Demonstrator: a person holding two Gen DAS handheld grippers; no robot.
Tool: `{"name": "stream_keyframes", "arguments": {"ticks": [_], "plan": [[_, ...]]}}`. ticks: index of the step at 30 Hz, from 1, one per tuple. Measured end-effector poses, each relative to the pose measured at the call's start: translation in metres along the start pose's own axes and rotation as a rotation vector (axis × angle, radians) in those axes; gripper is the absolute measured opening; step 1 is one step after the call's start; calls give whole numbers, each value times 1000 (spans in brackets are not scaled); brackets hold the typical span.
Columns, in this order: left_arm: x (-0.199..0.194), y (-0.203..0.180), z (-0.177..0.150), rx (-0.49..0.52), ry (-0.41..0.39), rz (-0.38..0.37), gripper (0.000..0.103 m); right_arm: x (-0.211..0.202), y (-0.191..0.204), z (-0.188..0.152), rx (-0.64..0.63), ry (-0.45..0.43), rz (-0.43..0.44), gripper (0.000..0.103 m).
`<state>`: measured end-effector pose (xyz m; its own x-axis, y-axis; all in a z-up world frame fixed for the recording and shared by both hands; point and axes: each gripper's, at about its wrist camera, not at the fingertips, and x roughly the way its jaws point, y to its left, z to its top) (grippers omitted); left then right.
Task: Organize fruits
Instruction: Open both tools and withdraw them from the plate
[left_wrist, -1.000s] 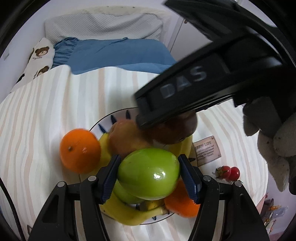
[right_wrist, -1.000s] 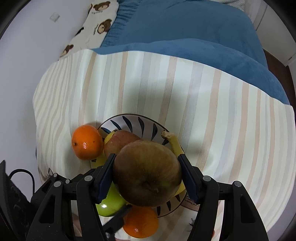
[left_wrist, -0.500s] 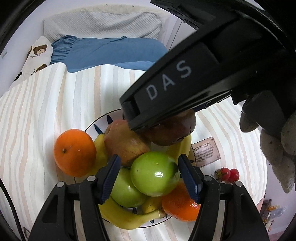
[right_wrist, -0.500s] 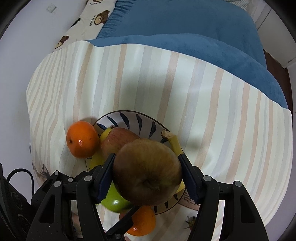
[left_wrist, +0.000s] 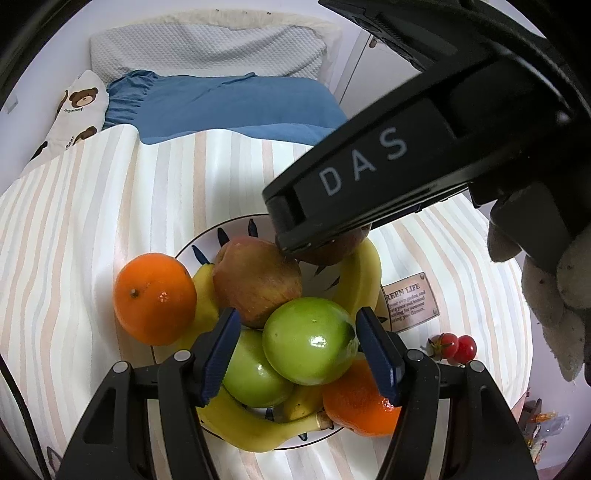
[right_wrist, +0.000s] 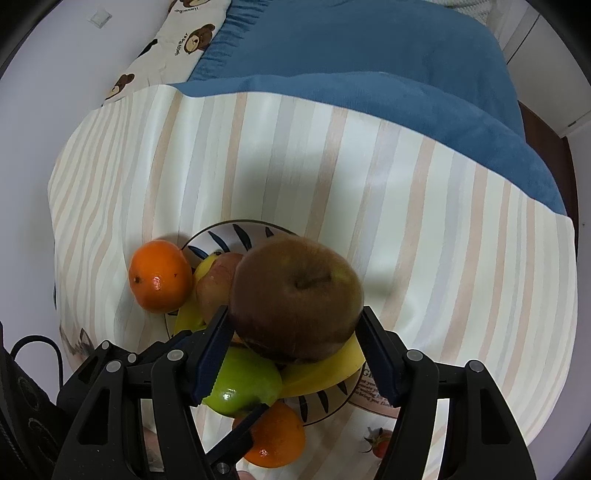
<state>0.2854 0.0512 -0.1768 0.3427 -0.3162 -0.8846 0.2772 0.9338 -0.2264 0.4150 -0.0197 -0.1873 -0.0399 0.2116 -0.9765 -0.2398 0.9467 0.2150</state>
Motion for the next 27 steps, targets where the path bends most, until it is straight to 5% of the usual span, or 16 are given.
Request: {"name": "stream_keyframes", "arguments": {"ticks": [9, 21, 24, 27], "plan": [[-14, 0, 2, 0, -10, 1, 63, -5, 0, 1, -2, -8, -4, 70], [-49, 13, 8, -43, -39, 55, 63, -37, -13, -11, 41, -75, -12, 93], [-62, 20, 7, -58, -35, 104, 81, -51, -17, -24, 56, -125, -48, 97], [-72, 28, 1, -61, -21, 150, 89, -64, -17, -45, 67, -189, -106, 98]]}}
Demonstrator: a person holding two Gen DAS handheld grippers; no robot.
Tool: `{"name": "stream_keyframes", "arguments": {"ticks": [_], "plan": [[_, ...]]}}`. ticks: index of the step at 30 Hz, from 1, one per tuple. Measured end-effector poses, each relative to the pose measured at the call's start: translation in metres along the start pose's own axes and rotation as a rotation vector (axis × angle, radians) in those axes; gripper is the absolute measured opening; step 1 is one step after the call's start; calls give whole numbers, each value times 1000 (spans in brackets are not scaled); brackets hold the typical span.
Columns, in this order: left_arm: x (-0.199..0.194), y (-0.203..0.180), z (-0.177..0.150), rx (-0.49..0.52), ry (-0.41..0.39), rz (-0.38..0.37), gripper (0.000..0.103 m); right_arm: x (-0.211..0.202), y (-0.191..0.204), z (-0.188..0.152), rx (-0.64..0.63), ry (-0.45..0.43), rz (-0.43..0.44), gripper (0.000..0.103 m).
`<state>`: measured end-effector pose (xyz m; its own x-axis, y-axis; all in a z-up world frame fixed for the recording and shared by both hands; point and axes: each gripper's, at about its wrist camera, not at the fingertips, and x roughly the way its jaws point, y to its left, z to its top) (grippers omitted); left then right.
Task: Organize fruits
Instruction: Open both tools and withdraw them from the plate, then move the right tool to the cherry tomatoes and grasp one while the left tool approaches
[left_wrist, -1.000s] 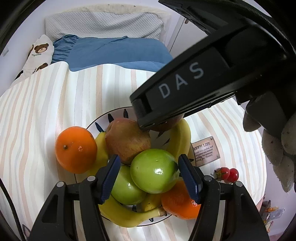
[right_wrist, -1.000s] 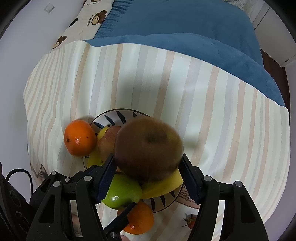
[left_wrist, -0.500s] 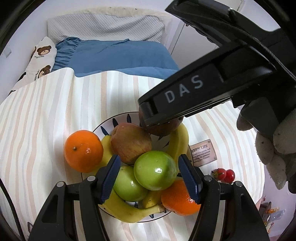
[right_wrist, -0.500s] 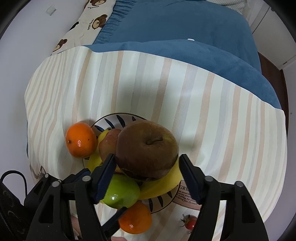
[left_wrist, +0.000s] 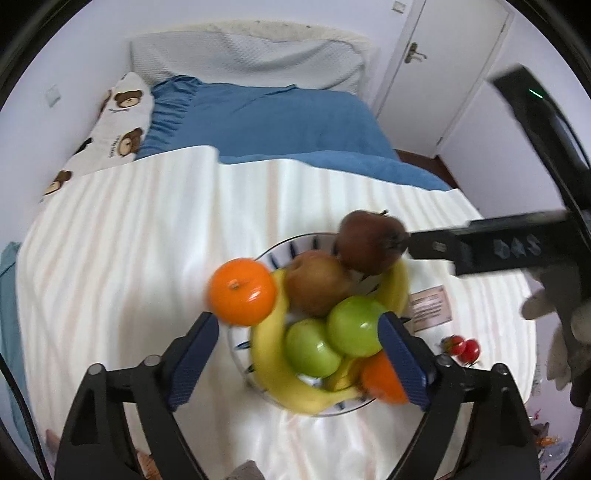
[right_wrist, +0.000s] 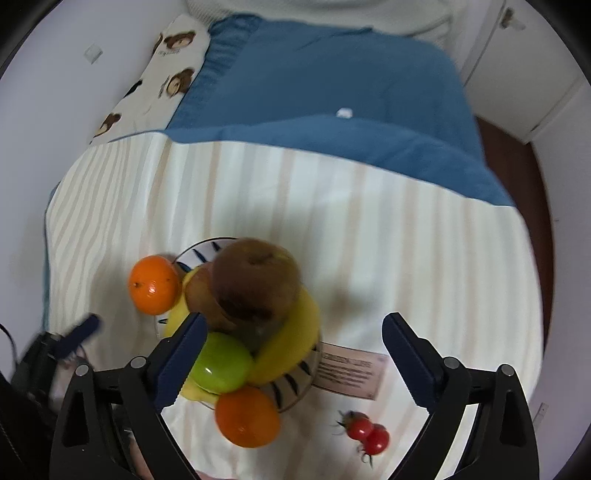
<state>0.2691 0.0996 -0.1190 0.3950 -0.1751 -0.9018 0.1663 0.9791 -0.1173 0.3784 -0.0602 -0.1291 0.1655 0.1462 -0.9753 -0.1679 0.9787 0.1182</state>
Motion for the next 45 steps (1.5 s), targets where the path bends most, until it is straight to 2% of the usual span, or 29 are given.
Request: {"name": "stream_keyframes", "arguments": {"ticks": [5, 12, 16, 23, 29, 38, 45], "plan": [[-7, 4, -14, 10, 19, 59, 97, -18, -2, -40, 30, -85, -61, 99], [-23, 0, -32, 23, 14, 87, 97, -36, 9, -106, 96, -157, -66, 100], [-36, -5, -42, 29, 6, 105, 97, -44, 16, -131, 119, -183, -74, 100], [-64, -13, -55, 17, -19, 106, 97, -82, 16, -163, 167, -261, -83, 100], [-112, -19, -70, -1, -66, 106, 97, -134, 28, -194, 164, -370, -109, 100], [-193, -31, -97, 26, -146, 139, 97, -211, 53, -253, 145, -500, -133, 101], [-238, -35, -122, 16, -167, 150, 97, -255, 68, -293, 159, -552, -89, 101]]}}
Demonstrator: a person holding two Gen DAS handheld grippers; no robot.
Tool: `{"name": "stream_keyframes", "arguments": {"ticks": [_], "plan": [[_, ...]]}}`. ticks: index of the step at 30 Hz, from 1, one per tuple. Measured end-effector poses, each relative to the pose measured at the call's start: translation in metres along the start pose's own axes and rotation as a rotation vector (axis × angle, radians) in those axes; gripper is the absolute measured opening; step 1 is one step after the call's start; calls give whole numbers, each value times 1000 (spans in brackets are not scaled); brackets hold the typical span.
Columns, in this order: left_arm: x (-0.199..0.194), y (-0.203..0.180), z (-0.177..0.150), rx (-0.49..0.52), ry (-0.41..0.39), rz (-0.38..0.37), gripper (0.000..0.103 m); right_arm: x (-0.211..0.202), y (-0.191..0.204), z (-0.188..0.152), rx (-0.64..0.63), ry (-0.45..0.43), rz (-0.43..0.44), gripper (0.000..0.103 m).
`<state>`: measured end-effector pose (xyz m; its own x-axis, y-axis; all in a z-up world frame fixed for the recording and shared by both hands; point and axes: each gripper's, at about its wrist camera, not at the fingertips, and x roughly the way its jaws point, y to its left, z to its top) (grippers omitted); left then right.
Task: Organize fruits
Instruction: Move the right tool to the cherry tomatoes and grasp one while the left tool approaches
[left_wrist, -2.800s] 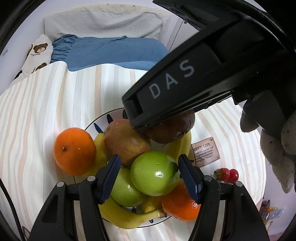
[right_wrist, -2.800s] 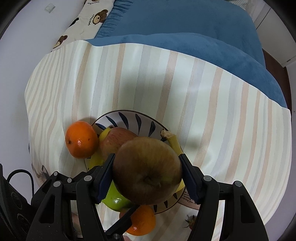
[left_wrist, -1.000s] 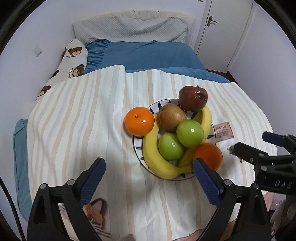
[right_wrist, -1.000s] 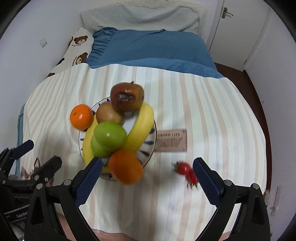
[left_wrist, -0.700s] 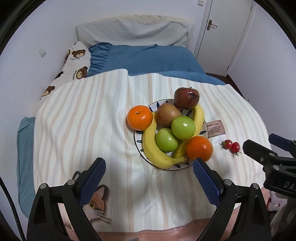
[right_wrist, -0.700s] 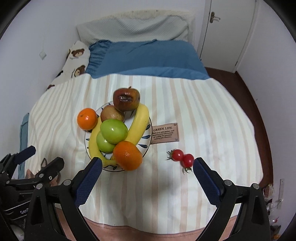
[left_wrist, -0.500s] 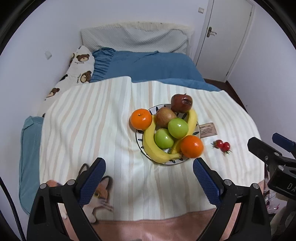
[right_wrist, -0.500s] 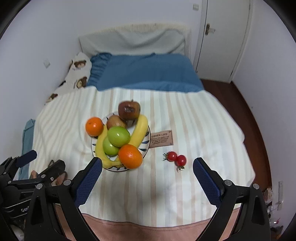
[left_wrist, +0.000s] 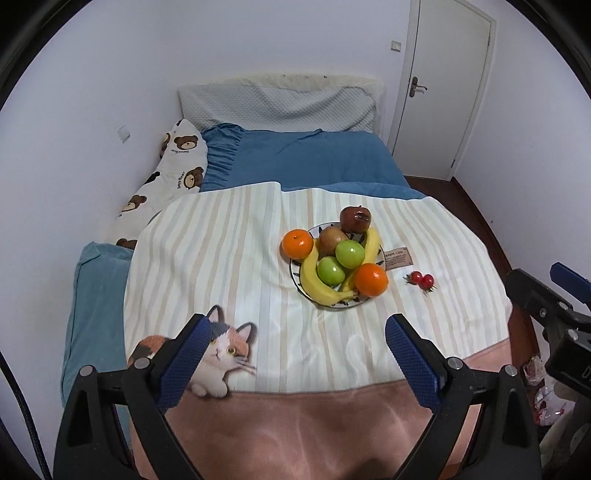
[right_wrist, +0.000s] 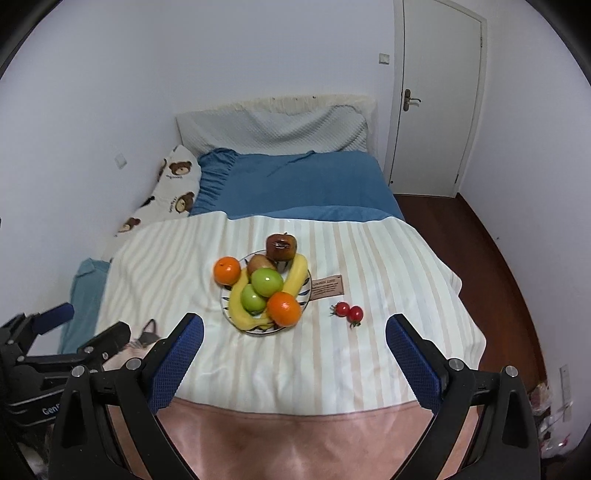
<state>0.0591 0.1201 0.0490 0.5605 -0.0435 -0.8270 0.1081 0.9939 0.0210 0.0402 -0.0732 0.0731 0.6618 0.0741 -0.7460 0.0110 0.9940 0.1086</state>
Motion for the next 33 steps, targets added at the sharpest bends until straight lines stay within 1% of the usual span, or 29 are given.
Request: {"name": "stream_keyframes", "arguments": {"ticks": [5, 11, 18, 22, 26, 29, 33], "plan": [[-23, 4, -7, -4, -20, 18, 97, -33, 4, -7, 9, -25, 18, 101], [-46, 9, -14, -6, -48, 32, 97, -58, 11, -14, 17, -41, 35, 101], [-56, 9, -17, 12, -53, 21, 97, -65, 18, -24, 36, -21, 53, 101], [-54, 8, -14, 9, -45, 10, 97, -61, 19, -28, 57, 10, 82, 101], [-40, -2, -7, 13, -43, 15, 97, -50, 9, -29, 83, 42, 115, 101], [-22, -15, 4, 27, -31, 28, 102, -32, -14, -28, 127, 65, 135, 101], [9, -41, 19, 53, -38, 51, 102, 2, -65, -22, 222, 86, 139, 101]]}}
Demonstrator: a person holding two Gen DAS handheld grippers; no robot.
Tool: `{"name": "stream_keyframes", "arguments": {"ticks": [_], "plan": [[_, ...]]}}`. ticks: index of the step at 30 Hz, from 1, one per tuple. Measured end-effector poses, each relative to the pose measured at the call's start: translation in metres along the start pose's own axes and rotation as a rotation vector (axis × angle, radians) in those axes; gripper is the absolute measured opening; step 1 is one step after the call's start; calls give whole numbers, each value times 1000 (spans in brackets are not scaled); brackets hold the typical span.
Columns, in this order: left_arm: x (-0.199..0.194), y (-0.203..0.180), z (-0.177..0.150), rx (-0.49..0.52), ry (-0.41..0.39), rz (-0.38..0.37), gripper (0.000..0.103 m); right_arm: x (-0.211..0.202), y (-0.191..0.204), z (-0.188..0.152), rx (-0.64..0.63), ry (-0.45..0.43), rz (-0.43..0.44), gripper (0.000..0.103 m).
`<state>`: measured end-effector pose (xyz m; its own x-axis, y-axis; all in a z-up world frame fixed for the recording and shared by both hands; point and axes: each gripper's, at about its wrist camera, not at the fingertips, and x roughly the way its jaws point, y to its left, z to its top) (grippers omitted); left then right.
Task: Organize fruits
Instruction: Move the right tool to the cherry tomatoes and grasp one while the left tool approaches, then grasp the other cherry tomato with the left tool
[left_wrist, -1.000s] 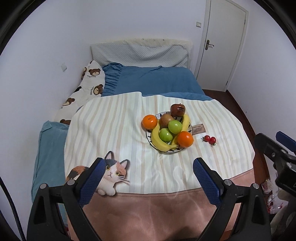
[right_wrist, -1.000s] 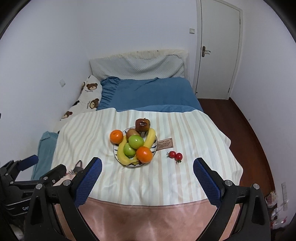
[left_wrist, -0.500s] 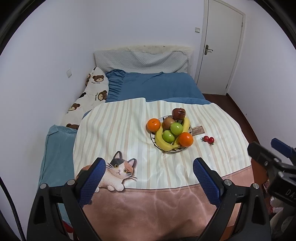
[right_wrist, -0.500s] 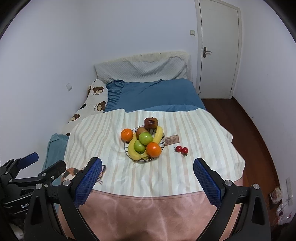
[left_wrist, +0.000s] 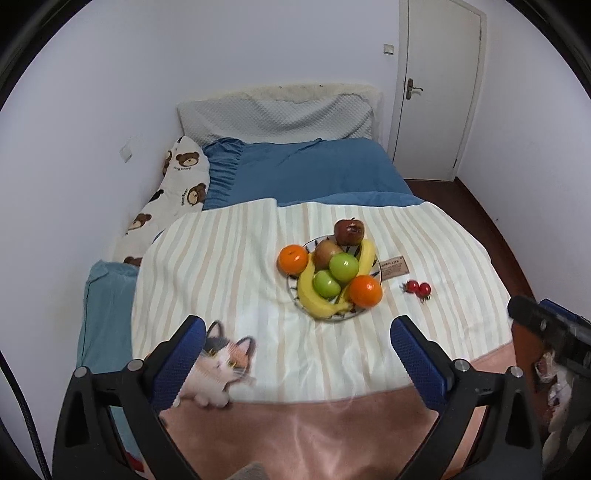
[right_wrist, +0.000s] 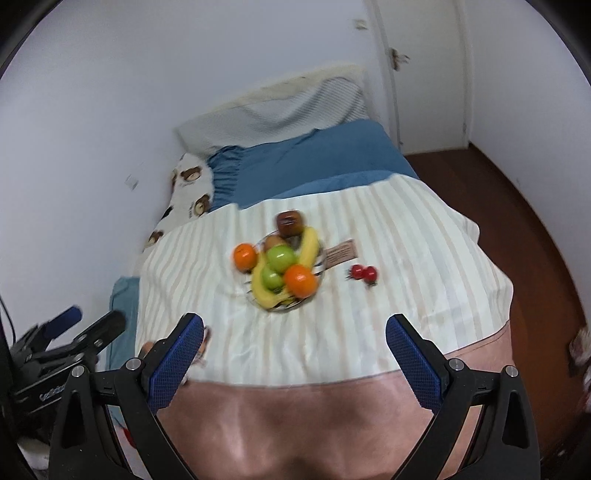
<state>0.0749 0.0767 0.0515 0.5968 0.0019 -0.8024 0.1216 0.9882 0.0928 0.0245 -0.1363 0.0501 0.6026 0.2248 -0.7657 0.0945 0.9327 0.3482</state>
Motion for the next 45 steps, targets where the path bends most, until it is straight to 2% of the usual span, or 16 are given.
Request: {"name": "stream_keyframes", "arguments": {"ticks": [3, 5, 7, 10, 14, 18, 20, 21, 23, 26, 29, 32, 35, 36, 39, 45], "plan": [[32, -26, 10, 24, 21, 21, 102, 32, -46, 19, 62, 9, 0, 100], [56, -43, 15, 36, 43, 47, 102, 65, -72, 31, 65, 37, 1, 90], [85, -58, 19, 40, 83, 64, 102, 97, -88, 39, 47, 72, -1, 76], [125, -78, 23, 68, 143, 106, 102, 158, -109, 44, 12, 143, 6, 66], [161, -97, 24, 126, 174, 162, 102, 226, -125, 39, -21, 226, 33, 61], [180, -104, 28, 136, 195, 179, 102, 273, -129, 37, -27, 282, 69, 60], [187, -105, 31, 129, 206, 178, 102, 293, -129, 35, -36, 307, 81, 55], [190, -106, 33, 128, 209, 172, 102, 298, -127, 34, -42, 318, 81, 50], [194, -111, 38, 133, 208, 160, 102, 312, -126, 32, -62, 329, 88, 32], [204, -121, 46, 137, 214, 112, 100, 316, -126, 33, -89, 322, 93, 28], [221, -136, 54, 143, 253, 19, 89, 308, -138, 37, -78, 308, 95, 28], [244, -154, 60, 129, 335, -85, 84, 292, -160, 43, -35, 290, 94, 28], [275, -177, 62, 125, 444, -167, 72, 278, -185, 45, 7, 279, 80, 28], [285, -184, 62, 127, 482, -186, 71, 274, -192, 44, 20, 277, 77, 28], [314, -204, 61, 146, 586, -234, 68, 266, -212, 42, 66, 270, 66, 28], [355, -228, 56, 223, 731, -225, 65, 254, -234, 46, 115, 251, 58, 28]]}}
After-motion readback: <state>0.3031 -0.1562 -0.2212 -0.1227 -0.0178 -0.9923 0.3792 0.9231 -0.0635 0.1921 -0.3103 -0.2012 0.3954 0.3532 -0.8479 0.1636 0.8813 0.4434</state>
